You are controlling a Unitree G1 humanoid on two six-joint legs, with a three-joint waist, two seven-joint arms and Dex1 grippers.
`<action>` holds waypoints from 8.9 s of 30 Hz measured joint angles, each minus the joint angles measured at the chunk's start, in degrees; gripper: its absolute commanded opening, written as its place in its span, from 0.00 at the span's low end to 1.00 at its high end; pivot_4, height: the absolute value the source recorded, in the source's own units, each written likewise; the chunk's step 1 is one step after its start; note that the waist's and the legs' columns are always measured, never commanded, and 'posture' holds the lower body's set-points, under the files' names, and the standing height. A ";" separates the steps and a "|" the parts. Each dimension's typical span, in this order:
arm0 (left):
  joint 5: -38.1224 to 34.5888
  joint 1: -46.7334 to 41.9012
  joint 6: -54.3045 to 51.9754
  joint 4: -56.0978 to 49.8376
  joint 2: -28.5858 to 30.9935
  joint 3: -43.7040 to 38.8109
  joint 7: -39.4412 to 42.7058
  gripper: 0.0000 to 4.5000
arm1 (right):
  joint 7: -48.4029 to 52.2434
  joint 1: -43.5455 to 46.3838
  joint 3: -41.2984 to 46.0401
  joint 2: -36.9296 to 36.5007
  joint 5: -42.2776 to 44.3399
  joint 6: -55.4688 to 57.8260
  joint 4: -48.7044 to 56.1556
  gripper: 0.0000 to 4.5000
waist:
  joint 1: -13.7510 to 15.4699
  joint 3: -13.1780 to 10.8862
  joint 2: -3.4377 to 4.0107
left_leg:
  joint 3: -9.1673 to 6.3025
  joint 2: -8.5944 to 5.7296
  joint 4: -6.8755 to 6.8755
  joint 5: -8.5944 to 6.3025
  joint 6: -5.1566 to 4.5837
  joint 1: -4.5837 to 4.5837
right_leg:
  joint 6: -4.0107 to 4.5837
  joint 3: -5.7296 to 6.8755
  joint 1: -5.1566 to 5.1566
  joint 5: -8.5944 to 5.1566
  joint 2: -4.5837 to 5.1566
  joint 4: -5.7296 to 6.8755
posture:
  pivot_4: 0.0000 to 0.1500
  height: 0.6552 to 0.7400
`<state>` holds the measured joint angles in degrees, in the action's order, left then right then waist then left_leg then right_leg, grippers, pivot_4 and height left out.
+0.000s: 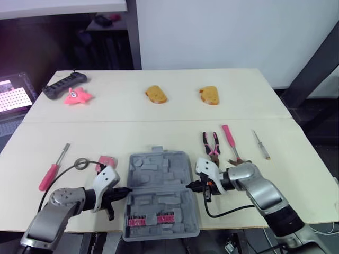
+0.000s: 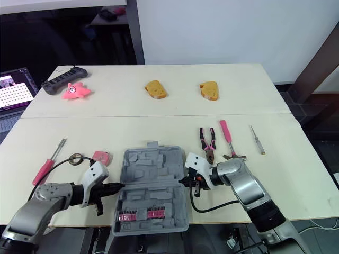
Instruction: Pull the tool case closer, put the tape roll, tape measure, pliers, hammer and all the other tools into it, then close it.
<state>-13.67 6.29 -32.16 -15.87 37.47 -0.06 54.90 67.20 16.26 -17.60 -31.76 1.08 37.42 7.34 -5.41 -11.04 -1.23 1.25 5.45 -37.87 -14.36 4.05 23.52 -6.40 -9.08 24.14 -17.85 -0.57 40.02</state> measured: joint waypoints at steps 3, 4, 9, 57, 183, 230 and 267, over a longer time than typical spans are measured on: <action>-0.28 -0.05 -0.04 0.00 0.03 0.26 -0.34 0.00 | -0.09 -0.09 -0.30 -0.76 0.56 0.91 0.96 0.01 | 0.00 0.00 -0.02 | 0.00 0.00 0.00 0.00 0.00 0.00 | 0.01 0.00 0.00 -0.01 0.00 0.00 | 1.00 0.68; -0.29 -0.07 -0.03 0.00 0.06 0.31 -0.43 0.00 | -0.26 -0.14 -0.37 -0.86 0.78 1.05 1.11 0.01 | 0.01 0.00 -0.02 | 0.00 0.00 0.00 0.00 0.00 0.00 | 0.01 0.00 0.00 -0.01 0.00 0.00 | 1.00 0.68; -0.29 -0.07 0.10 0.01 0.58 0.39 -0.93 0.00 | -1.04 -0.76 -1.21 -0.95 1.60 2.21 1.82 0.01 | -0.04 0.00 -0.03 | 0.00 0.00 0.00 0.00 0.00 0.00 | 0.02 0.00 0.02 -0.01 0.00 0.00 | 1.00 0.68; -7.74 7.24 2.06 -0.46 5.88 -14.91 -2.57 0.00 | -2.44 -2.54 10.14 -11.09 16.57 4.61 3.47 0.01 | -0.05 -0.03 -0.22 | 0.02 0.00 0.03 -0.01 -0.01 0.01 | 0.20 -0.02 0.09 -0.15 0.00 -0.01 | 1.00 0.68; -6.19 -11.81 -6.07 19.99 -0.66 -17.64 -27.93 0.01 | 0.54 33.36 11.11 -19.24 40.62 22.22 11.56 1.00 | -0.01 0.10 -0.68 | 0.14 0.10 0.72 -0.02 0.00 0.06 | 0.34 0.27 0.29 -0.13 0.15 -0.44 | 1.00 0.68; 6.98 -38.29 -2.29 13.94 8.90 25.64 11.50 0.01 | -16.70 17.21 23.21 -23.64 53.75 30.82 26.38 1.00 | 2.40 0.06 -0.59 | 0.02 0.08 0.59 0.00 -0.03 0.16 | 0.35 0.18 0.30 -0.14 -0.01 -0.45 | 1.00 0.68; -3.41 -27.13 -0.71 10.89 3.87 3.79 7.53 0.76 | -15.01 15.01 20.65 -24.71 51.28 24.95 24.51 1.00 | 2.95 0.07 -0.56 | 0.02 0.10 0.49 0.01 -0.03 0.17 | 0.34 0.21 0.29 -0.13 0.00 -0.41 | 1.00 0.68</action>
<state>-17.07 -20.85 -32.87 -4.99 41.34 3.73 62.43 52.19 31.28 3.04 -56.47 52.35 62.38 31.84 -2.46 -10.97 -1.80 1.27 5.55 -37.38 -14.35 4.02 23.69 -6.06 -8.87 24.42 -17.98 -0.57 39.61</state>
